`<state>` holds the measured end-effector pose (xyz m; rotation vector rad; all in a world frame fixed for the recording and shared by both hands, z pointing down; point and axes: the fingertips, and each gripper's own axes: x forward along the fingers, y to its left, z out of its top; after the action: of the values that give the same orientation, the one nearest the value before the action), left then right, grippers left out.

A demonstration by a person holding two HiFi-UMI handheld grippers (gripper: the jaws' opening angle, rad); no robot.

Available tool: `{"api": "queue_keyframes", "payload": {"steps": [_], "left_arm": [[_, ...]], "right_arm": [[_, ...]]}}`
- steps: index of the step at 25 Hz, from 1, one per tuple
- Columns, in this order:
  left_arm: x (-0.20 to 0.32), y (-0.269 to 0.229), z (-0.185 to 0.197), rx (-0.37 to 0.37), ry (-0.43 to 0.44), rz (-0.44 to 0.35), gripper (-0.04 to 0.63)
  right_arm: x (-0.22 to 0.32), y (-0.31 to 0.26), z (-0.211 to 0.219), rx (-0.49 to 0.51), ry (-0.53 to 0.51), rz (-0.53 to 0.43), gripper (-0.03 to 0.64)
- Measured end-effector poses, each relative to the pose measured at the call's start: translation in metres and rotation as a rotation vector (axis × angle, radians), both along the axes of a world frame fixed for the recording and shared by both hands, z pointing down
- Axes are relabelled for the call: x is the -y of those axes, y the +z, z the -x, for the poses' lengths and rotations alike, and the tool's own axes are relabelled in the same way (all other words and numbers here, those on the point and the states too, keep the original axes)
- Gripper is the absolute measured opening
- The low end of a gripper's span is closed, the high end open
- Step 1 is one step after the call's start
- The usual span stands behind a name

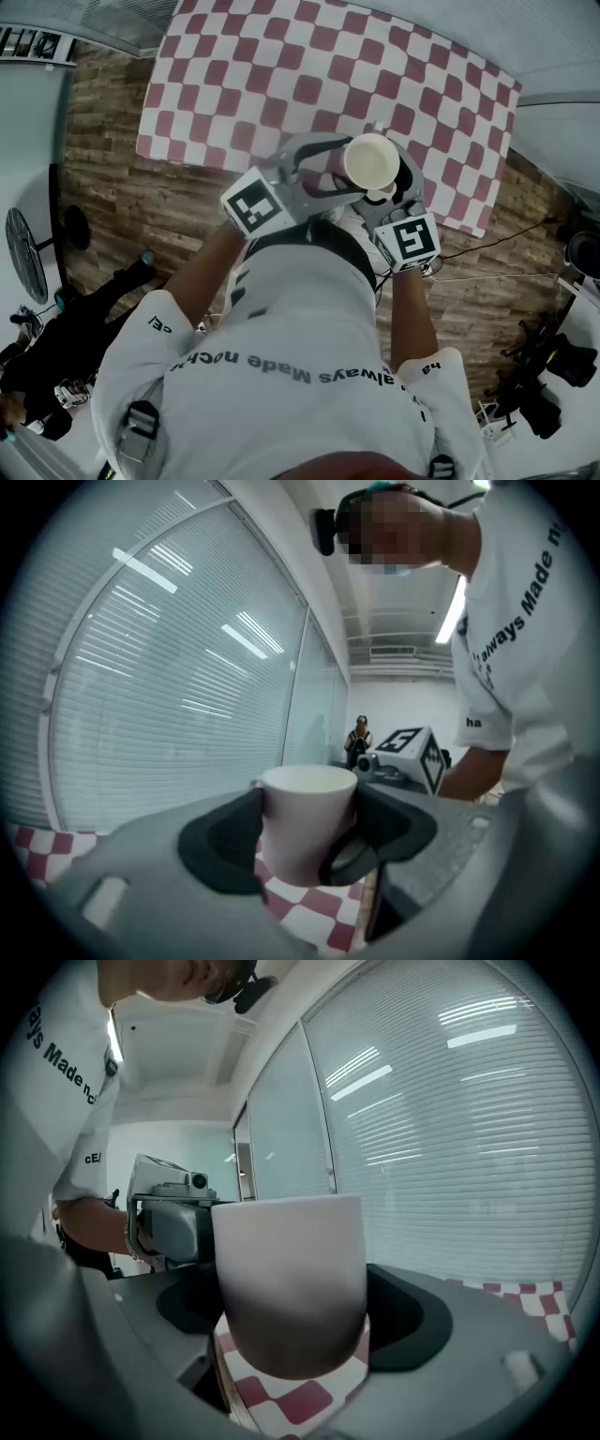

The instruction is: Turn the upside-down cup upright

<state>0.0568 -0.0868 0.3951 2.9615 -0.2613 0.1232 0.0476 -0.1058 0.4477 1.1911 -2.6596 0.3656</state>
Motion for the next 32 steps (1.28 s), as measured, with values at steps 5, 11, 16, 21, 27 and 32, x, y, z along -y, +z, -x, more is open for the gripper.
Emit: {"api": "queue_keyframes", "payload": {"steps": [5, 11, 16, 21, 27, 32], "left_arm": [[0.008, 0.046, -0.002, 0.046, 0.029, -0.038, 0.319], [0.012, 0.104, -0.004, 0.083, 0.037, -0.034, 0.318], [0.017, 0.159, 0.001, 0.153, 0.050, -0.059, 0.318], [0.017, 0.203, 0.003, 0.190, 0.048, -0.036, 0.318], [0.027, 0.247, 0.013, 0.194, 0.045, -0.027, 0.318], [0.025, 0.265, 0.014, 0.198, 0.048, -0.015, 0.318]], "right_arm": [[0.010, 0.048, 0.001, -0.045, -0.015, 0.069, 0.446], [0.011, 0.111, 0.000, -0.152, -0.056, 0.139, 0.445], [0.018, 0.163, 0.004, -0.212, -0.079, 0.178, 0.443], [0.016, 0.210, 0.008, -0.239, -0.100, 0.219, 0.439], [0.025, 0.255, 0.017, -0.272, -0.106, 0.235, 0.439], [0.023, 0.273, 0.017, -0.287, -0.109, 0.251, 0.439]]}}
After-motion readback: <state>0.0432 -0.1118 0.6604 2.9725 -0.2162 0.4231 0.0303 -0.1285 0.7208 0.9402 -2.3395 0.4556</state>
